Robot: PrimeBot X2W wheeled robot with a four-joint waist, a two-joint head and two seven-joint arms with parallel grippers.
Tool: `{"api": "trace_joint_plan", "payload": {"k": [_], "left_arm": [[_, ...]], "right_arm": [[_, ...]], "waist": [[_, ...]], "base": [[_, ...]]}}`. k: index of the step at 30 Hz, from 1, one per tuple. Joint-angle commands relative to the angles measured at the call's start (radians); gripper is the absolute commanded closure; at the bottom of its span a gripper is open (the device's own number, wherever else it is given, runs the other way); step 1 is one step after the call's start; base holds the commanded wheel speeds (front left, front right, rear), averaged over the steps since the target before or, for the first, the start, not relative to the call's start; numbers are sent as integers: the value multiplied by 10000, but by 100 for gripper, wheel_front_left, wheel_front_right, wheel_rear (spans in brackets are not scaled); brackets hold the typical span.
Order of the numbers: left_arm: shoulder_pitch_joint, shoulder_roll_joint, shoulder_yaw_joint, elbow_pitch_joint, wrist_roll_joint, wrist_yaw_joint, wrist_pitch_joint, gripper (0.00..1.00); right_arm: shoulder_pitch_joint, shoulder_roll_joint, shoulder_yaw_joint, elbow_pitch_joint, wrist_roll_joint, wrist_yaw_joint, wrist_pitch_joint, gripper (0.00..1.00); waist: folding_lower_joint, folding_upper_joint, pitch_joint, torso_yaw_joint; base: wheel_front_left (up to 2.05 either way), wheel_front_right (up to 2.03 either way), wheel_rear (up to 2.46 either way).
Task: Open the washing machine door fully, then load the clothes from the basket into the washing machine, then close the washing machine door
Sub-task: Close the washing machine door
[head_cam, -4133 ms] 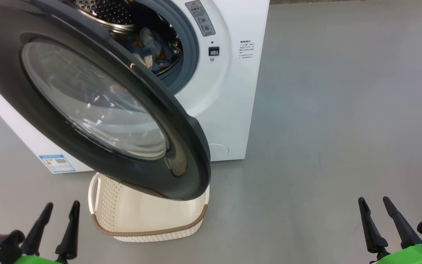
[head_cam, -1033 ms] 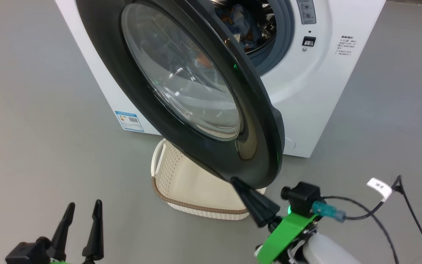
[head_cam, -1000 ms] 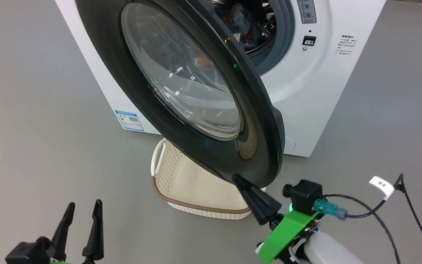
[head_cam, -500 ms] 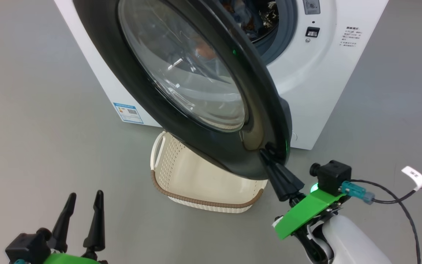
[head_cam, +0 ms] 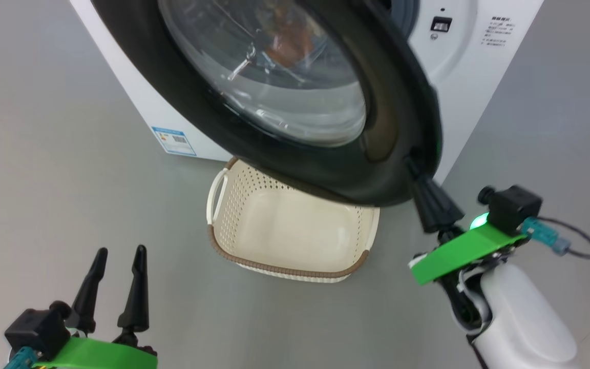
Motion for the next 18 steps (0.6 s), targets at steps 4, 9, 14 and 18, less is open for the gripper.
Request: {"api": "trace_joint_plan", "payload": {"k": [4,9,14,18], "left_arm": [[-480,147,306,-312,-98,-16,-65,0],[-651,84,230,-388,-114,-16,-65,0],[-818,30,162,-511,-124,-16,-65,0],[-1052,60,60,-532,-175,-16,-65,0]], "right_arm": [[-667,67,-308,-246,-319,12,-51,100],[-1139,97,-866,-119,-570,12,-51,100],[-1702,130,-1506,73,-873,12,-51,100],[-2281,181,-2001,267,-1018,12,-51,100]], "waist": [[-1,0,321,79],[-1,0,591,188],[-1,0,913,310],[-1,0,1196,409]], "base": [[0,0,0],[0,0,0],[0,0,0],[0,0,0]]}}
